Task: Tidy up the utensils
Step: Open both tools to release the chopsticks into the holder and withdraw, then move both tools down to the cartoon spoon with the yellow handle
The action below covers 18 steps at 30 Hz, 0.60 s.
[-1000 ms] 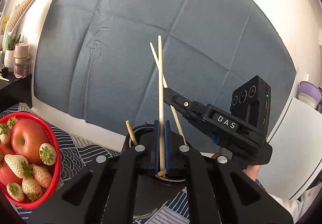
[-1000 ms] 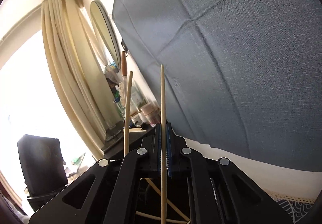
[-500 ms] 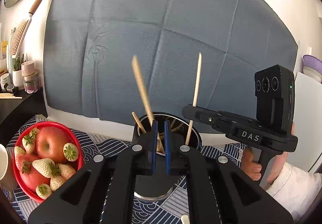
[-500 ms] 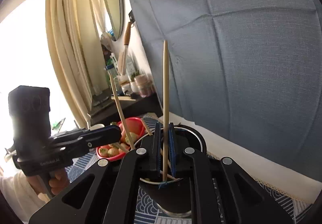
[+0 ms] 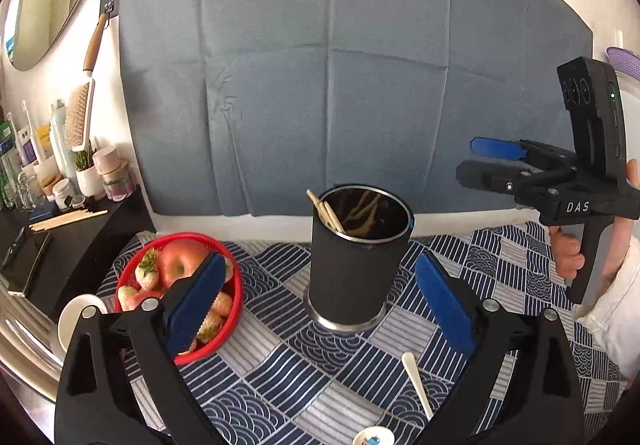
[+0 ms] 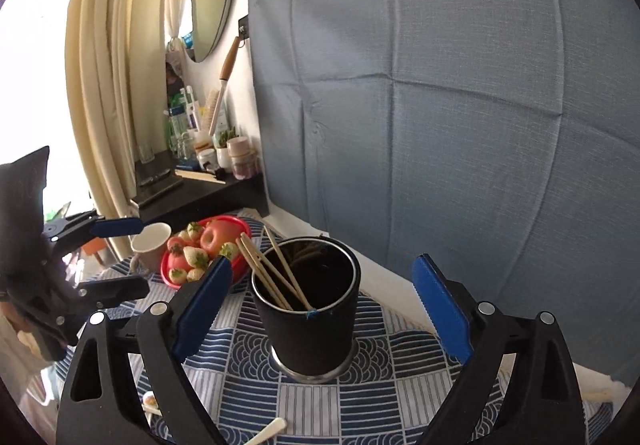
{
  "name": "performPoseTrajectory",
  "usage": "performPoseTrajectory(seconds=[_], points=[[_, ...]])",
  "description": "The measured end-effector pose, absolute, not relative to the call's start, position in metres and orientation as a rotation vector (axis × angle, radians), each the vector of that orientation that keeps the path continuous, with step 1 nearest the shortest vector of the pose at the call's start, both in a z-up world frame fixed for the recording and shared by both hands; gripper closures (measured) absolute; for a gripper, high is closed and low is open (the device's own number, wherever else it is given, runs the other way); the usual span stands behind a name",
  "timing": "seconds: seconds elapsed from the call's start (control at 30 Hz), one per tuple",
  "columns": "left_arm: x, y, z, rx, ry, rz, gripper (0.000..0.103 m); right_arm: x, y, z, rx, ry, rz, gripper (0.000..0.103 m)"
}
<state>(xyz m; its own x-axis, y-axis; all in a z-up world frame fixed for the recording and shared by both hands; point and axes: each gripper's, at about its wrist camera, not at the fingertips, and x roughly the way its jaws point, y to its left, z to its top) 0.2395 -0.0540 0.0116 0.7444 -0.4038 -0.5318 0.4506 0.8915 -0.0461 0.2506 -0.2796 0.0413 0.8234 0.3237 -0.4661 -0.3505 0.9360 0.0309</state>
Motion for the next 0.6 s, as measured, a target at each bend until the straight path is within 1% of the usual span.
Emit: performPoseTrajectory(seconds=[0.43, 0.6], points=[[0.197, -0.004, -0.040, 0.045, 0.783, -0.425, 0.006, 0.214, -0.249, 0.009, -0.077, 0.619, 0.374, 0.016], [0.175, 0.010, -0.064, 0.040, 0.871, -0.394, 0.006, 0.205, -0.237, -0.018, -0.027, 0.685, 0.420, 0.016]])
